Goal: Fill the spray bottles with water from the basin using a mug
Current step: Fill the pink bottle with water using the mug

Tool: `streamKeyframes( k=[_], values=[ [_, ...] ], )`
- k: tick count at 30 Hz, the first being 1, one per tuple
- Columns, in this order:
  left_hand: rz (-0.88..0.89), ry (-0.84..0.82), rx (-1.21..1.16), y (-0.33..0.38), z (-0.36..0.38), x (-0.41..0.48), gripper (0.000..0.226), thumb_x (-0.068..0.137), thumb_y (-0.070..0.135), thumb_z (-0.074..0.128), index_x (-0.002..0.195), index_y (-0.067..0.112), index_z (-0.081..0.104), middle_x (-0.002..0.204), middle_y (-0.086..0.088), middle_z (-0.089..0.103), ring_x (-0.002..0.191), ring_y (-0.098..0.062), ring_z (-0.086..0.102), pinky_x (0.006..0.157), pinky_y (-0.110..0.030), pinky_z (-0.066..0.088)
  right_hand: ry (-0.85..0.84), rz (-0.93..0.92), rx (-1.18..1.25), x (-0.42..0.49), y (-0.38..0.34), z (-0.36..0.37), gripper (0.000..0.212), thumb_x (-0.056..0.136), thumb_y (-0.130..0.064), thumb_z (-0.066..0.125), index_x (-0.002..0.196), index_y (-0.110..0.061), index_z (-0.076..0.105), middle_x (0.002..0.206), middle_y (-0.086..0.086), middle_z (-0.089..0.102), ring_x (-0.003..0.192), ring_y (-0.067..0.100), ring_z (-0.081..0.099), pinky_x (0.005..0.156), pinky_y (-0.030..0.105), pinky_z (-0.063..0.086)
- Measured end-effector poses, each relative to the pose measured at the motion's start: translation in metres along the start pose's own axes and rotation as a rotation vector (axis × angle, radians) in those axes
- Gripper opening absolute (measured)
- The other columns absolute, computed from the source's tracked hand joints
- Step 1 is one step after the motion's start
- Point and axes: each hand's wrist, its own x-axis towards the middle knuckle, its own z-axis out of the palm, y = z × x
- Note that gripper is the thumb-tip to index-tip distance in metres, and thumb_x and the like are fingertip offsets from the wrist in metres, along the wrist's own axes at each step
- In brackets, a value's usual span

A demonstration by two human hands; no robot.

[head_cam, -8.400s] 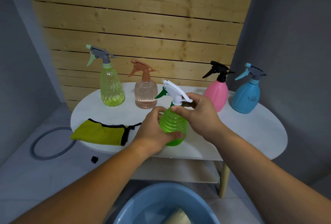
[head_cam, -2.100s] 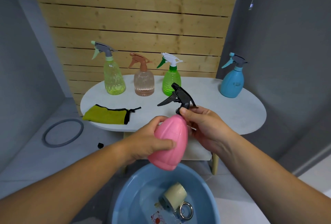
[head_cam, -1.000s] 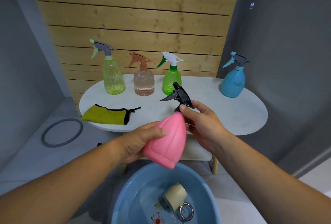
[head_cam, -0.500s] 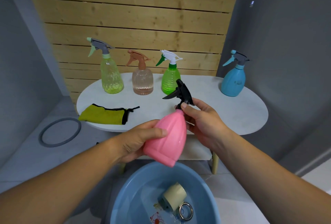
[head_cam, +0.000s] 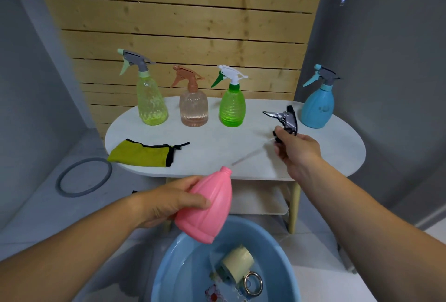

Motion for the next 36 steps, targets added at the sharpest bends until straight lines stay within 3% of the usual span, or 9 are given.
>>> streamKeyframes(
  k=[2, 5, 9, 17, 20, 22, 27, 32, 36],
  values=[
    [-0.003, 0.021, 0.018, -0.004, -0.004, -0.003, 0.086, 0.05, 0.036, 0.085, 0.132, 0.034, 0.06, 0.13, -0.008, 0.068, 0.12, -0.033, 0.065, 0.105, -0.06, 0.049, 0.042, 0.03, -0.075, 0.009, 0.006, -0.001, 0.036, 0.078, -0.022, 0.085, 0.099, -0.001, 0.064, 0.084, 0.011, 0.068, 0.058, 0.018, 0.058, 0.077, 0.037, 0.06],
    [-0.007, 0.023, 0.036, -0.008, -0.004, -0.003, 0.083, 0.051, 0.037, 0.086, 0.131, 0.035, 0.061, 0.128, -0.007, 0.069, 0.119, -0.032, 0.066, 0.105, -0.061, 0.049, 0.043, 0.063, -0.137, 0.013, 0.018, 0.003, 0.031, 0.076, -0.02, 0.086, 0.085, -0.002, 0.062, 0.077, 0.014, 0.066, 0.05, 0.023, 0.056, 0.06, 0.036, 0.057],
    [0.015, 0.014, 0.018, -0.009, -0.002, -0.003, 0.084, 0.053, 0.038, 0.088, 0.132, 0.032, 0.061, 0.128, -0.007, 0.069, 0.118, -0.03, 0.067, 0.102, -0.054, 0.054, 0.029, 0.098, -0.179, 0.019, 0.03, 0.008, 0.035, 0.074, -0.015, 0.087, 0.085, 0.0, 0.058, 0.076, 0.019, 0.063, 0.051, 0.027, 0.056, 0.056, 0.036, 0.053],
    [0.057, 0.019, 0.012, -0.01, -0.001, 0.002, 0.08, 0.052, 0.039, 0.088, 0.129, 0.033, 0.063, 0.123, -0.003, 0.071, 0.113, -0.026, 0.07, 0.092, -0.041, 0.06, 0.019, -0.001, -0.603, 0.024, 0.031, 0.005, 0.048, 0.076, -0.034, 0.085, 0.093, 0.006, 0.065, 0.067, 0.015, 0.065, 0.041, 0.023, 0.057, 0.037, 0.023, 0.044],
    [0.06, 0.028, 0.008, -0.01, -0.001, 0.002, 0.08, 0.053, 0.038, 0.088, 0.129, 0.033, 0.062, 0.123, -0.003, 0.071, 0.113, -0.026, 0.07, 0.091, -0.041, 0.061, 0.054, -0.183, -1.013, 0.022, 0.03, 0.005, 0.056, 0.076, -0.054, 0.077, 0.096, -0.004, 0.06, 0.079, 0.007, 0.059, 0.069, 0.025, 0.056, 0.044, 0.028, 0.028],
    [0.063, 0.025, 0.004, -0.011, 0.0, 0.002, 0.078, 0.055, 0.035, 0.088, 0.129, 0.033, 0.062, 0.123, -0.003, 0.071, 0.112, -0.025, 0.07, 0.087, -0.038, 0.061, 0.054, -0.252, -1.115, 0.021, 0.03, 0.005, 0.057, 0.077, -0.059, 0.072, 0.095, -0.007, 0.058, 0.083, 0.007, 0.058, 0.078, 0.027, 0.054, 0.047, 0.029, 0.025],
    [0.097, 0.048, -0.031, -0.01, 0.006, 0.004, 0.076, 0.057, 0.031, 0.087, 0.129, 0.027, 0.061, 0.124, -0.007, 0.069, 0.113, -0.027, 0.069, 0.09, -0.04, 0.061, 0.034, -0.278, -1.134, 0.012, 0.024, 0.005, 0.053, 0.089, -0.06, 0.056, 0.095, -0.008, 0.058, 0.091, 0.009, 0.064, 0.081, 0.028, 0.055, 0.051, 0.03, 0.028],
    [0.127, 0.072, -0.032, -0.023, 0.018, 0.01, 0.078, 0.056, 0.029, 0.087, 0.128, 0.028, 0.058, 0.127, -0.006, 0.066, 0.116, -0.024, 0.066, 0.096, -0.042, 0.059, 0.046, -0.428, -1.191, -0.021, 0.025, -0.009, 0.046, 0.096, -0.053, 0.045, 0.1, -0.008, 0.055, 0.1, 0.01, 0.061, 0.09, 0.033, 0.059, 0.071, 0.037, 0.045],
    [0.105, 0.062, 0.038, -0.044, 0.02, 0.014, 0.085, 0.047, 0.041, 0.084, 0.127, 0.03, 0.056, 0.125, -0.003, 0.065, 0.111, -0.02, 0.066, 0.082, -0.031, 0.06, 0.028, -0.642, -1.149, -0.048, 0.028, -0.029, 0.035, 0.097, -0.045, 0.051, 0.099, -0.011, 0.052, 0.101, 0.007, 0.055, 0.085, 0.03, 0.056, 0.07, 0.039, 0.046]
  ],
)
